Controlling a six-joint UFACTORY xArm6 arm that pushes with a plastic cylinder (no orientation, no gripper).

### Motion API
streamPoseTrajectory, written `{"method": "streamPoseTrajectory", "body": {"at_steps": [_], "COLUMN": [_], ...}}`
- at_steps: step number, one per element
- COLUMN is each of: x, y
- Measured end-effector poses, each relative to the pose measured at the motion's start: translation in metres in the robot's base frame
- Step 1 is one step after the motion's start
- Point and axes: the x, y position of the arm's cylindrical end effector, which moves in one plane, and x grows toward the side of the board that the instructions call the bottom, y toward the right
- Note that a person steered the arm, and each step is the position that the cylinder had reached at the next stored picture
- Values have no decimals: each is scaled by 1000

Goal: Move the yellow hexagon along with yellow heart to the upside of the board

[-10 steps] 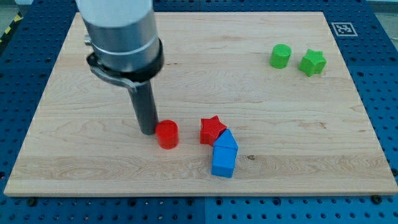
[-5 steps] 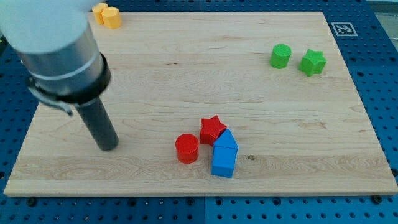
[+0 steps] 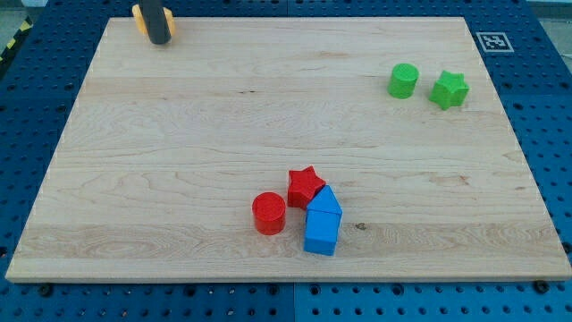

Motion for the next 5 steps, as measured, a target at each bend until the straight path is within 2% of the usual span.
{"method": "streamPoseTrajectory", "body": {"at_steps": [2,4,5], "x": [-3,-3,7], "y": [-22,82,49]}}
